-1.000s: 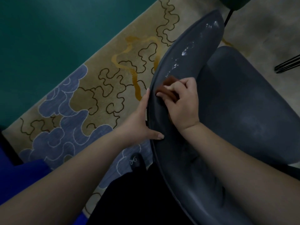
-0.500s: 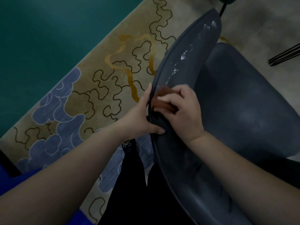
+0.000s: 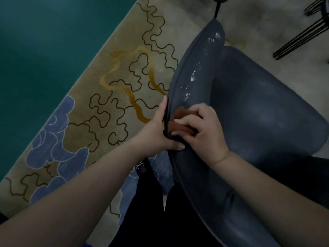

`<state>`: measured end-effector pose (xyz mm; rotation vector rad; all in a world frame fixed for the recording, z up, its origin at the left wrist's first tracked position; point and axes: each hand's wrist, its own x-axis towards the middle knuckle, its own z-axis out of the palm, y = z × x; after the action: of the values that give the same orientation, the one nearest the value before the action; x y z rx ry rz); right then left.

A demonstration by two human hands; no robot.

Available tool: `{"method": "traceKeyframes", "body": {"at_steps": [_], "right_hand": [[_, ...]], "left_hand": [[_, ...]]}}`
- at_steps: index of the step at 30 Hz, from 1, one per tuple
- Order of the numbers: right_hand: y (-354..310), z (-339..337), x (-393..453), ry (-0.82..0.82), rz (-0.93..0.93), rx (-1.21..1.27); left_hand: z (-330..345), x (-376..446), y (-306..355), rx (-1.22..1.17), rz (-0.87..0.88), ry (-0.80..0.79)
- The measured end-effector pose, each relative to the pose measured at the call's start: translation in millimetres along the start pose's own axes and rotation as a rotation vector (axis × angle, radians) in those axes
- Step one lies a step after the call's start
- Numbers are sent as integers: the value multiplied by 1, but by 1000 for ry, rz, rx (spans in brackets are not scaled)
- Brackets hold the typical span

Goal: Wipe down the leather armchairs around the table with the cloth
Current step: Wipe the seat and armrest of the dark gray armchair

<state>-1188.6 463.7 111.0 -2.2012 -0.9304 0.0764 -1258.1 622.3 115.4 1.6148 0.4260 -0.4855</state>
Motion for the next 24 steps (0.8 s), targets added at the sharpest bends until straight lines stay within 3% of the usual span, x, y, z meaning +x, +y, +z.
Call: {"method": "traceKeyframes", "body": {"at_steps": [5,12,19,24], "right_hand": [[6,9,59,63,67,-56],[0,5,14,24,54,-68],[25,10,75,190,258,-36],[21,6,43,134,157,51]], "left_hand": [[-13,13,3,0,23,-31],[-16,15,0,-56,17,-68],[-29,38,10,-40,54,-106],[-36,52,18,30,40,-97]]}}
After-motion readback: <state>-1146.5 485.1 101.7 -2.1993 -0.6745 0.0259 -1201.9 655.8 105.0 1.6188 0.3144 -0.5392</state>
